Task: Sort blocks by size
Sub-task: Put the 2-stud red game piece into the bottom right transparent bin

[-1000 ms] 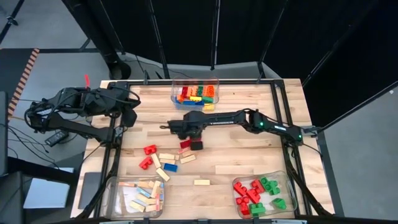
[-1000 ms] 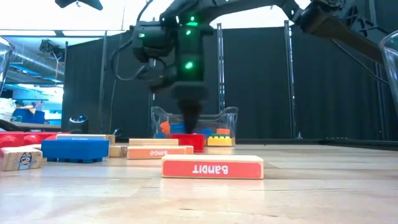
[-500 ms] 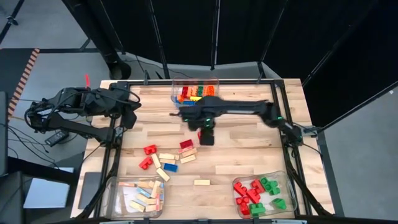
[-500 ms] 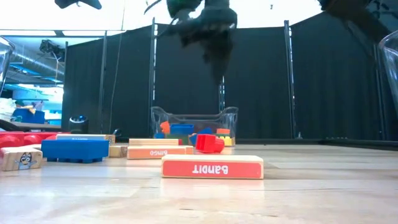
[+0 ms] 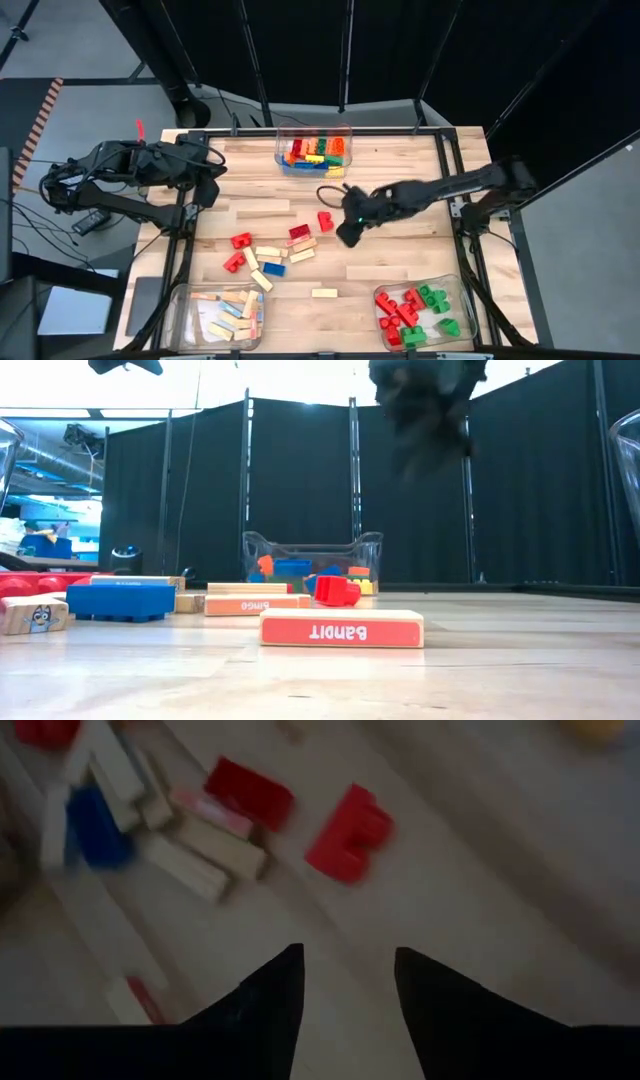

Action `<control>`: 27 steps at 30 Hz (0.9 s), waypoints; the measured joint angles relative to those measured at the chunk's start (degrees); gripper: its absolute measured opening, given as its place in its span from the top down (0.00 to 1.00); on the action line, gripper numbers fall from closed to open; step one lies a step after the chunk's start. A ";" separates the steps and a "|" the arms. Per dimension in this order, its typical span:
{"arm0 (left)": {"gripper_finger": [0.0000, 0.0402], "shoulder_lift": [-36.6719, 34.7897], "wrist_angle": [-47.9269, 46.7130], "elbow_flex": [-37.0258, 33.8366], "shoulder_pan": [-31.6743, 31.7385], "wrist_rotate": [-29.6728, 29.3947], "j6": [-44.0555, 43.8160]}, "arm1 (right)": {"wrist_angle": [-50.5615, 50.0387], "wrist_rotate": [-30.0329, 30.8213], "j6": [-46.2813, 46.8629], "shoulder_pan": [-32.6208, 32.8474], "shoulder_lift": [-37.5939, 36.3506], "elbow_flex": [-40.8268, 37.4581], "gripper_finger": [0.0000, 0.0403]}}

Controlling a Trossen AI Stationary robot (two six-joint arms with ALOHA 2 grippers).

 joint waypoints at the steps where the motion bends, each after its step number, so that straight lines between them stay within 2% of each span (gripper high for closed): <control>1: 0.97 0.00 0.00 0.00 0.01 0.01 0.00 | 3.86 0.05 1.82 0.07 1.10 -1.52 0.58; 5: 0.97 0.02 0.00 0.00 0.00 0.05 0.02 | 12.60 0.31 3.76 -0.24 7.40 -2.07 0.58; 9: 0.97 0.04 0.00 0.00 0.00 0.16 0.02 | 11.88 0.26 1.35 -1.21 14.25 1.36 0.58; 14: 0.97 0.04 0.01 0.00 0.00 0.33 -0.09 | 11.21 -0.79 0.69 -2.69 18.65 5.58 0.55; 19: 0.97 0.04 0.01 0.00 0.00 0.43 -1.27 | 9.50 -4.94 -1.13 -3.74 19.79 9.09 0.45; 24: 0.97 0.04 0.00 -0.04 0.00 0.45 -1.38 | 5.37 -5.17 -0.01 -5.16 19.99 9.10 0.34; 27: 0.97 0.04 0.00 -0.04 0.00 0.45 -1.38 | 3.30 -5.19 0.79 -6.13 19.99 9.09 0.33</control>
